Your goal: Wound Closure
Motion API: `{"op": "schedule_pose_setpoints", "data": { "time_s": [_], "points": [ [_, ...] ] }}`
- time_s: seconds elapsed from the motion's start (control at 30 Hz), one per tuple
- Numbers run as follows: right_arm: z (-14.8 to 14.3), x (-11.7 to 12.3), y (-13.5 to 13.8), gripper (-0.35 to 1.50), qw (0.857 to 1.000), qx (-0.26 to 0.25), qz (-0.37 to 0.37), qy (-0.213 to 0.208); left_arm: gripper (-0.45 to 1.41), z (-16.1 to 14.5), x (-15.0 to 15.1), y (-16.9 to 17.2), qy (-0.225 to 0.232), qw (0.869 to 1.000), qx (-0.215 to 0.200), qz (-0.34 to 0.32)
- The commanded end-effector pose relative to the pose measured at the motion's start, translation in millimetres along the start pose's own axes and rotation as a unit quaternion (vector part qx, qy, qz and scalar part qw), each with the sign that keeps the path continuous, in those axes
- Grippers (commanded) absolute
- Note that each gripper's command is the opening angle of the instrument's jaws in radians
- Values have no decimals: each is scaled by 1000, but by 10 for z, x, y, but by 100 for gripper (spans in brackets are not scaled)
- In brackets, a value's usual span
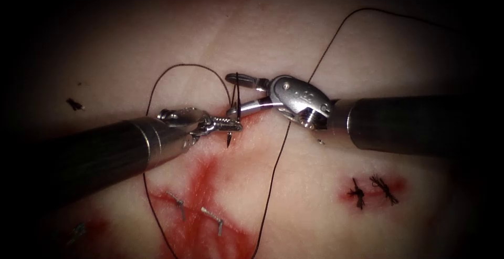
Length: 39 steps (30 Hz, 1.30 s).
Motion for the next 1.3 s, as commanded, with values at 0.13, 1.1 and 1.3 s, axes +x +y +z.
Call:
{"op": "schedule_pose_setpoints", "data": {
  "time_s": [0.13,1.1,1.3],
  "points": [
    [0,1,-10,106,1000,-2,-16,1,-45,8,1,-4,13,1000,-15,-24],
    [4,-3,-25,-35,999,28,-32,-30,-45,12,-4,1,1,998,-43,-41],
    [1,-2,-23,-35,998,32,-33,-39,17,13,-1,3,0,998,-42,-45]
  ]
}}
